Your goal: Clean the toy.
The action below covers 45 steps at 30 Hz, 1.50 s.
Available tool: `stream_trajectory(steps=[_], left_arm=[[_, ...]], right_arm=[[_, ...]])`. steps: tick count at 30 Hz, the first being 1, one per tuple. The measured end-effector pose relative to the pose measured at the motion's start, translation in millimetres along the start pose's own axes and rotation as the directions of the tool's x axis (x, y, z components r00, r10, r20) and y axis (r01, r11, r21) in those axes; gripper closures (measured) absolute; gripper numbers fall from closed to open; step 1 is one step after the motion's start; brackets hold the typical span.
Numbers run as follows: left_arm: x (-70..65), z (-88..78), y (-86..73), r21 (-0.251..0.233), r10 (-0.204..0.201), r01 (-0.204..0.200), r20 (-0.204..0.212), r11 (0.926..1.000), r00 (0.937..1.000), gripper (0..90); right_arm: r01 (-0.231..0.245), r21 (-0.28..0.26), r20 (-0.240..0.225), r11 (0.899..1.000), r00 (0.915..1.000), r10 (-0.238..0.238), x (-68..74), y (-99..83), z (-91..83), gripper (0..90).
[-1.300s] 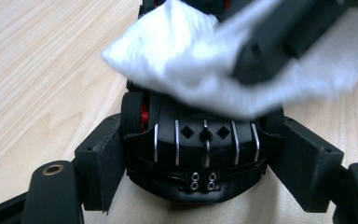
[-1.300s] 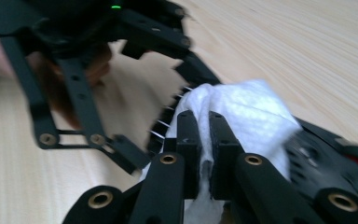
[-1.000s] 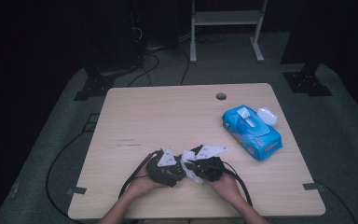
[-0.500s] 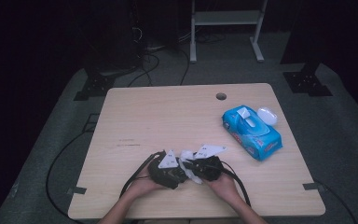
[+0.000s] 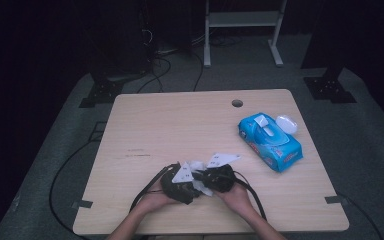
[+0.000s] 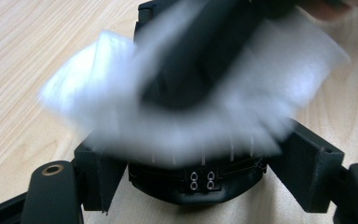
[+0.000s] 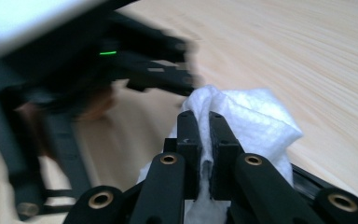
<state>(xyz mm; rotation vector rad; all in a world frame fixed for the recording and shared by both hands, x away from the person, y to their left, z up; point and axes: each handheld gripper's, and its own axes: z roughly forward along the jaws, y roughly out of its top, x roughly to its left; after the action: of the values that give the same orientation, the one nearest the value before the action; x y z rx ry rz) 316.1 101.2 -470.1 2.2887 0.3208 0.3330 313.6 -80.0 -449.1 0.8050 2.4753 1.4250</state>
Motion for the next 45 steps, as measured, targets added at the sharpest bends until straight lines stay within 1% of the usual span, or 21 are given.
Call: stream_trajectory(steps=[1, 3, 5, 8, 10, 13, 15, 17, 19, 20, 22, 23, 25, 27, 29, 32, 35, 38, 40, 43, 45], left_arm=[[-0.1, 0.0, -0.1, 0.005, 0.002, -0.002, -0.001, 1.0, 1.0, 24.1], [0.2, 0.1, -0.6, 0.007, 0.002, -0.001, -0.004, 1.0, 1.0, 24.2], [0.7, 0.1, -1.1, 0.001, -0.002, 0.002, -0.002, 1.0, 1.0, 24.2], [0.7, 0.0, -0.4, -0.005, -0.004, 0.004, -0.002, 1.0, 1.0, 24.2], [0.5, 0.3, -0.4, 0.005, 0.007, -0.007, -0.004, 1.0, 1.0, 24.2], [1.1, 1.6, -1.5, 0.012, 0.003, -0.003, -0.001, 0.9999, 1.0, 24.2], [1.6, 1.4, -1.8, 0.012, 0.003, -0.003, -0.004, 0.9999, 1.0, 24.2], [1.8, 1.2, -1.7, 0.01, 0.003, -0.003, -0.005, 0.9999, 1.0, 24.2], [1.2, 1.0, -0.4, 0.0, 0.001, -0.001, -0.008, 1.0, 1.0, 24.3], [0.6, 1.5, -0.2, -0.004, 0.0, 0.0, -0.006, 1.0, 1.0, 24.2], [0.1, 1.8, -0.5, 0.0, 0.004, -0.004, -0.008, 1.0, 1.0, 24.2], [0.6, 2.0, -0.5, 0.006, 0.005, -0.005, -0.006, 1.0, 1.0, 24.2], [0.3, 1.8, -1.4, 0.007, 0.001, 0.0, -0.009, 1.0, 1.0, 24.2], [1.2, 1.2, -1.2, -0.002, -0.003, 0.003, -0.008, 1.0, 1.0, 24.3], [1.3, 1.1, -1.3, -0.002, -0.005, 0.005, -0.006, 1.0, 1.0, 24.2], [1.5, 1.2, -1.3, -0.003, -0.003, 0.003, -0.004, 1.0, 1.0, 24.2], [0.5, 1.7, -0.9, 0.001, 0.0, 0.0, -0.009, 1.0, 1.0, 24.2], [0.8, 1.6, -1.2, 0.014, 0.009, -0.008, -0.014, 0.9999, 0.9999, 24.2], [1.5, 1.8, -2.2, 0.01, 0.003, -0.003, -0.011, 1.0, 0.9999, 24.3], [2.2, 0.8, -1.4, 0.001, -0.005, 0.005, -0.007, 1.0, 1.0, 24.3], [1.3, 0.8, -0.9, 0.004, -0.001, 0.001, -0.012, 1.0, 0.9999, 24.3]], right_arm=[[0.028, 0.011, 0.007, 1.0, 0.9996, -0.029, 4.6, 1.4, 3.1, 84.6], [0.048, 0.024, 0.026, 0.999, 0.9985, -0.049, 0.8, 0.4, 3.3, 84.6], [-0.01, 0.017, 0.068, 1.0, 0.9976, 0.009, -11.4, -3.8, -2.1, 84.7], [-0.056, 0.012, 0.116, 0.998, 0.9917, 0.055, -25.6, -6.3, -7.9, 84.8], [-0.048, 0.006, 0.102, 0.999, 0.9936, 0.047, -20.6, -5.0, -5.5, 84.8], [-0.009, 0.011, 0.049, 1.0, 0.9988, 0.008, -4.8, -1.3, 3.7, 84.7], [0.01, 0.027, 0.062, 1.0, 0.998, -0.012, -5.0, 0.4, 6.0, 84.8], [0.029, 0.036, 0.113, 0.999, 0.993, -0.033, -12.4, 0.4, 3.1, 84.8], [-0.01, 0.041, 0.143, 0.999, 0.9897, 0.004, -17.6, 1.2, -1.4, 85.0], [-0.001, 0.042, 0.149, 0.999, 0.9888, -0.005, -17.5, 1.6, -2.1, 85.0], [-0.009, 0.027, 0.108, 1.0, 0.9941, 0.006, -13.0, 2.5, -0.1, 84.9], [0.006, 0.029, 0.096, 1.0, 0.9953, -0.009, -9.0, 3.0, 2.4, 84.8], [0.056, 0.046, 0.115, 0.997, 0.9915, -0.061, -5.2, 3.8, 5.0, 84.8], [0.021, 0.045, 0.123, 0.999, 0.992, -0.027, -13.6, 2.8, 2.5, 84.8], [-0.011, 0.049, 0.178, 0.999, 0.984, 0.002, -24.7, -0.2, -3.4, 84.8], [-0.064, 0.039, 0.177, 0.997, 0.9827, 0.057, -36.5, -5.0, -9.8, 84.8], [-0.042, 0.027, 0.131, 0.999, 0.9907, 0.038, -27.1, -2.6, -6.5, 84.8], [-0.021, 0.018, 0.057, 1.0, 0.9982, 0.02, -16.6, 0.5, 2.2, 84.7], [-0.007, 0.029, 0.067, 1.0, 0.9978, 0.005, -17.2, 0.3, 2.9, 84.7], [-0.037, 0.038, 0.128, 0.999, 0.9912, 0.032, -26.5, -1.7, -2.9, 84.8], [-0.047, 0.038, 0.138, 0.998, 0.9895, 0.042, -27.5, -1.9, -4.6, 84.8]])
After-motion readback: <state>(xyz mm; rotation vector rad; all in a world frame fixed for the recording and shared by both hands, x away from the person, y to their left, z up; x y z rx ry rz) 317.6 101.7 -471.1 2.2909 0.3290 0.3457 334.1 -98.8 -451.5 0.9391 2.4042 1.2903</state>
